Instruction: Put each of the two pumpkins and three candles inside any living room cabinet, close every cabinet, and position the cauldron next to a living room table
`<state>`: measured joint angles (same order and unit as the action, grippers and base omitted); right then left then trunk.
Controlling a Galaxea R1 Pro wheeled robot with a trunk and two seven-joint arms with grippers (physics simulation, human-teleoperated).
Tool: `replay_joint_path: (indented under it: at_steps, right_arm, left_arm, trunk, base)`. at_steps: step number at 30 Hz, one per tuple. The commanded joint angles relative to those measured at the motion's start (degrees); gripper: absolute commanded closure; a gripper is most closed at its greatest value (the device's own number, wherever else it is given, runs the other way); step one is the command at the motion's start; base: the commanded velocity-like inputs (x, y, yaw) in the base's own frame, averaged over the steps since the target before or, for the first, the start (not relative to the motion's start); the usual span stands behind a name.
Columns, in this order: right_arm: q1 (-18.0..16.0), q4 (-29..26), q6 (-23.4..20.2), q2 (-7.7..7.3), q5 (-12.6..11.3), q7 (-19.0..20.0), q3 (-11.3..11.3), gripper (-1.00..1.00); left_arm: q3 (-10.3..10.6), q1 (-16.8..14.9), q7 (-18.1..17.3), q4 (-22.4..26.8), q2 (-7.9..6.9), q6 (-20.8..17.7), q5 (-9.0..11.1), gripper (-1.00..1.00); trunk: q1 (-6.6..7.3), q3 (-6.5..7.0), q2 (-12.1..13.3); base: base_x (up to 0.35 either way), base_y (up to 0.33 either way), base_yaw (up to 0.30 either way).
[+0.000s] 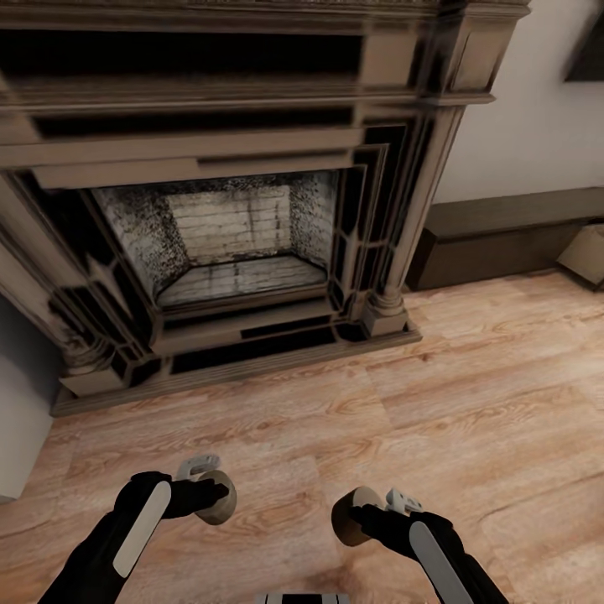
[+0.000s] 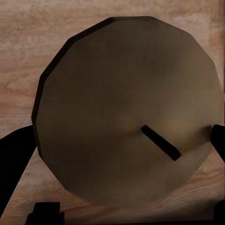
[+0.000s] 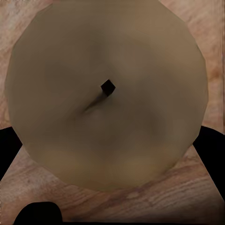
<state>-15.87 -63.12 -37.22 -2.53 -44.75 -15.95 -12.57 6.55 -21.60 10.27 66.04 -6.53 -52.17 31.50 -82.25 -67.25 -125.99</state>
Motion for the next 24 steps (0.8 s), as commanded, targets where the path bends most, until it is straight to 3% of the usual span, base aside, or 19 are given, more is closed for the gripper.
replay_joint_path:
  at_steps: [1, 12, 16, 24]
  right_arm:
    - [-0.04, 0.07, -0.04, -0.06, -0.6, -0.57, -0.17, 1.0]
    - [-0.04, 0.84, 0.66, -0.09, -0.67, -0.66, 0.19, 1.0]
    - [-0.04, 1.74, 0.66, 0.01, -0.76, -0.58, 1.58, 1.0]
    - [-0.04, 1.95, 0.66, 0.14, -0.78, -0.57, 2.01, 1.0]
  left_arm:
    - [0.13, -0.02, 0.62, 0.11, -0.06, -0.12, 0.67, 1.0]
    - [0.13, -0.02, 0.63, 0.1, -0.1, -0.12, 0.9, 1.0]
    - [0.13, -0.02, 0.63, 0.12, -0.14, -0.12, 0.97, 1.0]
    - [0.12, -0.02, 0.63, 0.12, -0.14, -0.12, 1.01, 1.0]
  trunk:
    - [0.24, 0.06, 0.4]
    - [2.65, 1.19, 4.81]
    - [3.53, 1.6, 6.41]
    - [5.29, 2.42, 9.62]
  base:
    - [-0.014, 0.0, -0.176]
    - [-0.012, 0.0, -0.176]
    - [-0.26, 0.0, -0.176]
    - [-0.303, 0.0, -0.176]
